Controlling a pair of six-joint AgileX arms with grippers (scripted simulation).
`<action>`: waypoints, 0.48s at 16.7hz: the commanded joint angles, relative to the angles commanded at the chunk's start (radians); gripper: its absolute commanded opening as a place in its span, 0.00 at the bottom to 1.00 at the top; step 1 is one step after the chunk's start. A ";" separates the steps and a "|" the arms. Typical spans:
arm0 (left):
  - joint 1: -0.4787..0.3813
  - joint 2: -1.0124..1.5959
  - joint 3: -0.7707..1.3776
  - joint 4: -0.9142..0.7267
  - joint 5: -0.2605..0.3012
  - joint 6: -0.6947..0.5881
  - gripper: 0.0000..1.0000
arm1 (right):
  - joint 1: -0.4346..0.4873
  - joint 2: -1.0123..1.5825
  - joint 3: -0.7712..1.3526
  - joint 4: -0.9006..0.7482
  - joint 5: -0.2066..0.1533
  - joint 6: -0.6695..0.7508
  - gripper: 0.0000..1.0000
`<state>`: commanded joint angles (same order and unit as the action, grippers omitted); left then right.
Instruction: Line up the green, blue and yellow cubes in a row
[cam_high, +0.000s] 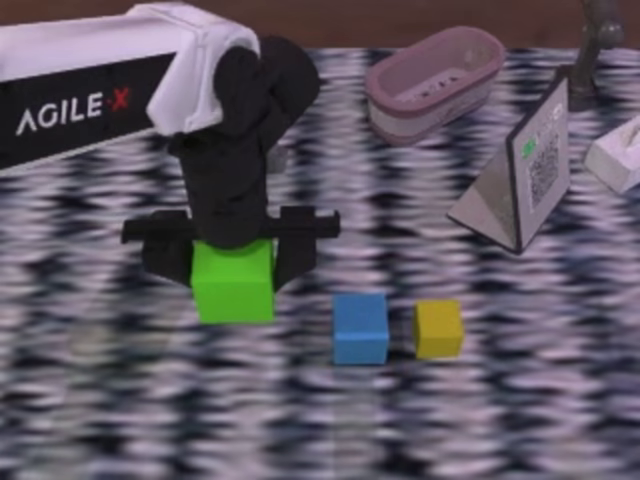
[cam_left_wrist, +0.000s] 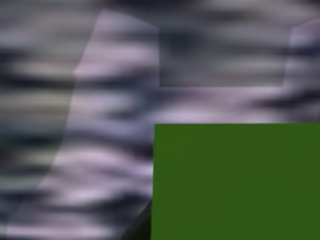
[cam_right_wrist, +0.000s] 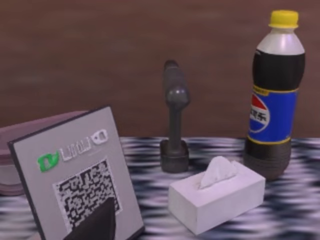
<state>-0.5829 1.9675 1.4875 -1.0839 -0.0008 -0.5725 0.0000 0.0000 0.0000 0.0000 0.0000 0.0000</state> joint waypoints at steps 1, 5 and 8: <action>0.000 0.000 0.000 0.000 0.000 0.000 0.00 | 0.000 0.000 0.000 0.000 0.000 0.000 1.00; 0.004 0.016 -0.025 0.037 -0.001 0.005 0.00 | 0.000 0.000 0.000 0.000 0.000 0.000 1.00; 0.001 0.051 -0.092 0.142 0.000 0.006 0.00 | 0.000 0.000 0.000 0.000 0.000 0.000 1.00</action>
<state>-0.5814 2.0182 1.3955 -0.9418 -0.0008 -0.5664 0.0000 0.0000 0.0000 0.0000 0.0000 0.0000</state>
